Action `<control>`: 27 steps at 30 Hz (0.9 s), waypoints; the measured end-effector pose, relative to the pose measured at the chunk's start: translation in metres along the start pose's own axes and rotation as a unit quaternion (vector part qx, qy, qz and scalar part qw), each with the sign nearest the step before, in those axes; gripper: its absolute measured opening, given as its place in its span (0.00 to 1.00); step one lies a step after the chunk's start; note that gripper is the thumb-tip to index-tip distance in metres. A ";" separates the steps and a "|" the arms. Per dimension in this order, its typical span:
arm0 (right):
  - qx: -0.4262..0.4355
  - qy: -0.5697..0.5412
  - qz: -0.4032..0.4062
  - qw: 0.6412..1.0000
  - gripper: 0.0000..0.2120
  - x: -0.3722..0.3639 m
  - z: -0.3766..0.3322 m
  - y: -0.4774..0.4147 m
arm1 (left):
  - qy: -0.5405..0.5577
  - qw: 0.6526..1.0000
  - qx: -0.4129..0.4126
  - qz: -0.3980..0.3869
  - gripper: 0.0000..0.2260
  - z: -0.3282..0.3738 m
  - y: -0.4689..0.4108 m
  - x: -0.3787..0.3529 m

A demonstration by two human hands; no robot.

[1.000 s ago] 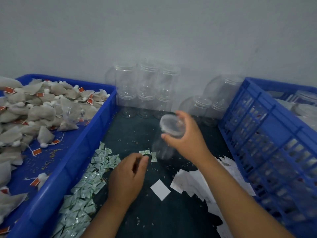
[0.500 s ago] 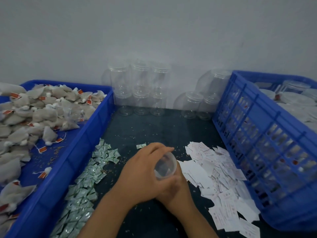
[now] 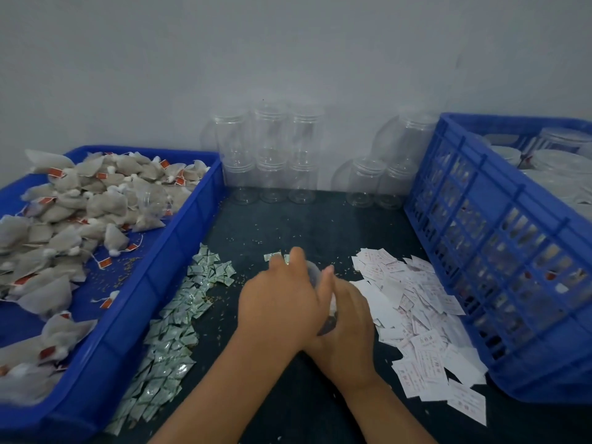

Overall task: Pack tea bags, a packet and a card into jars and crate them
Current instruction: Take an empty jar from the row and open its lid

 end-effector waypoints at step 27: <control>-0.085 -0.159 -0.120 0.976 0.44 -0.011 0.013 0.001 | 0.140 0.985 0.085 -0.049 0.18 -0.143 0.001 -0.064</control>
Point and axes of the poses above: each hand's wrist, its own y-axis away from the middle knuckle, its own x-axis out of the back of the hand, z = x × y, the point moved 10 cm from there along -y, towards the middle knuckle, and after that the axes turned 15 degrees about y, right-handed, at the moved point
